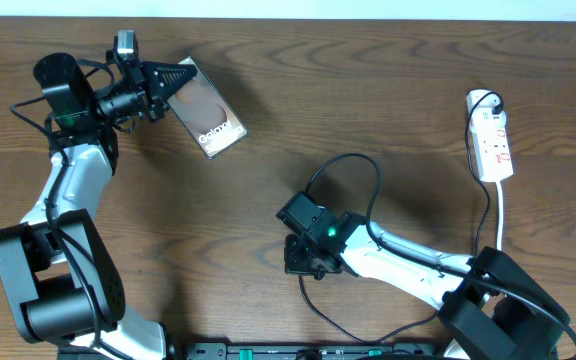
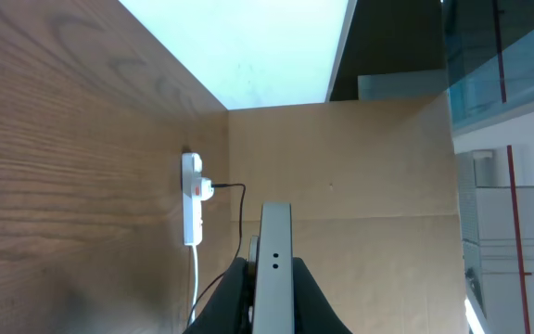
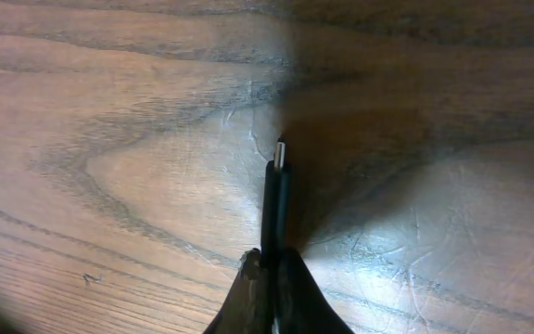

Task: Plug charger to phone and switch on socket
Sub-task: 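Lower the right gripper toward the black charger cable on the table, then grasp the cable's plug end with the right gripper and lift it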

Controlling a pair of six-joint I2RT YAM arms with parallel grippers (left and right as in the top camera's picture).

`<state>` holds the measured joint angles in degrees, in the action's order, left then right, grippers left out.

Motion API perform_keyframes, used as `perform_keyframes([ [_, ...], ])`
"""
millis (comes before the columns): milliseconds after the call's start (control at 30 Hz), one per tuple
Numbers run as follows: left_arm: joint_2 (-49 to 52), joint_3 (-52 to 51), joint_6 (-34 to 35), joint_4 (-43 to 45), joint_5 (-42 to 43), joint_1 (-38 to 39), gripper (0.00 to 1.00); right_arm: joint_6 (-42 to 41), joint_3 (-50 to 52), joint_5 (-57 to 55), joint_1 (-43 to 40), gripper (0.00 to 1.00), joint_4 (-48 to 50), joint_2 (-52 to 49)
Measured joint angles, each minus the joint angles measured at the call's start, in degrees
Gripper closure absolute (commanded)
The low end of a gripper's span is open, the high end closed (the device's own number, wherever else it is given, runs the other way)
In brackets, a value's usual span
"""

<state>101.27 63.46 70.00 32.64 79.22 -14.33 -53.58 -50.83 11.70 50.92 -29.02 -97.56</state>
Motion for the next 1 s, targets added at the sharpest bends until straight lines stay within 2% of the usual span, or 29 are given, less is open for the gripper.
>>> perform_keyframes([
  [200,0.0,0.0,0.0,0.0,-0.02,0.0,0.93,1.73,-0.17,3.41,-2.45,0.99,0.81,0.0],
  [367,0.0,0.0,0.04,0.87,-0.04,-0.26,0.93,8.98,-0.87,17.14,-9.88,0.99,9.86,-0.02],
  [600,0.0,0.0,2.34,6.91,0.42,-3.93,0.93,22.05,-1.16,36.11,-18.84,0.99,20.06,-0.04],
  [767,0.0,0.0,3.54,10.03,2.49,-5.31,0.93,31.69,-1.22,45.64,-20.59,0.97,26.4,-0.04],
  [1000,0.0,0.0,3.69,13.97,5.7,-5.07,0.92,37.75,-1.27,52.94,-20.35,0.96,36.17,-0.04],
])
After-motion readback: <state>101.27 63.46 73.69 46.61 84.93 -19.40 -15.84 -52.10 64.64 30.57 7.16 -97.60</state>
